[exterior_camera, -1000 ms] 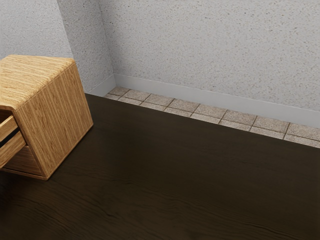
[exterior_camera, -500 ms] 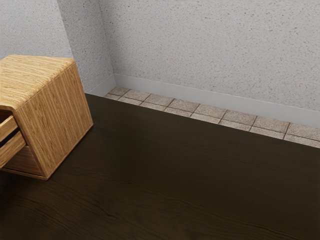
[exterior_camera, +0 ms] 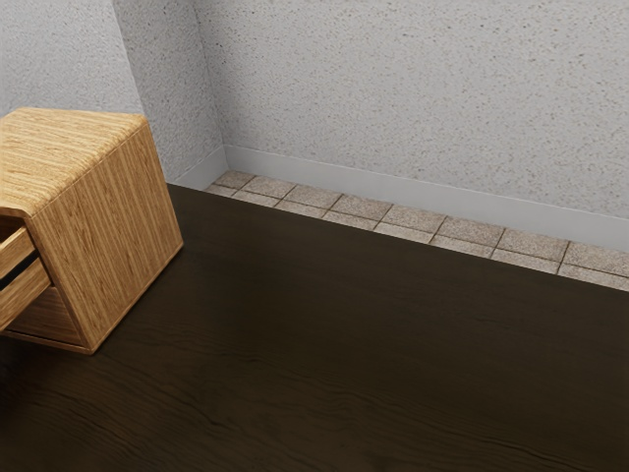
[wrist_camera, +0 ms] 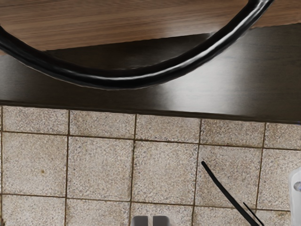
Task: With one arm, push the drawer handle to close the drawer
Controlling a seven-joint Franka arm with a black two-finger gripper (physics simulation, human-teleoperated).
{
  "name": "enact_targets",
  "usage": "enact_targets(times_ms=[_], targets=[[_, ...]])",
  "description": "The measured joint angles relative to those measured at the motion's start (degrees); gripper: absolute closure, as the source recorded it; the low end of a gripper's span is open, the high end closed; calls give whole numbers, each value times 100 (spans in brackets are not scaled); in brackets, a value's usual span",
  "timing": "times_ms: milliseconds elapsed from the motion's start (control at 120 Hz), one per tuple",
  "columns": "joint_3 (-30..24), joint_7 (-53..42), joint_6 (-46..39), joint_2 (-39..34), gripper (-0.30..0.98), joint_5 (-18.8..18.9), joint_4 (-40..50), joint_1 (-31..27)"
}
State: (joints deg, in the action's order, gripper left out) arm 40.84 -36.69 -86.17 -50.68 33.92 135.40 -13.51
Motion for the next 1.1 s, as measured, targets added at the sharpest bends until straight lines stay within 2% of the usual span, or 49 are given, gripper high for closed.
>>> enact_targets(times_ms=[125, 475, 1100], targets=[[-243, -206, -72, 16, 79, -166, 52, -50], [-506, -440, -315, 187, 79, -502, 151, -41], [-538, -1, -881, 727, 79, -696, 145, -243]])
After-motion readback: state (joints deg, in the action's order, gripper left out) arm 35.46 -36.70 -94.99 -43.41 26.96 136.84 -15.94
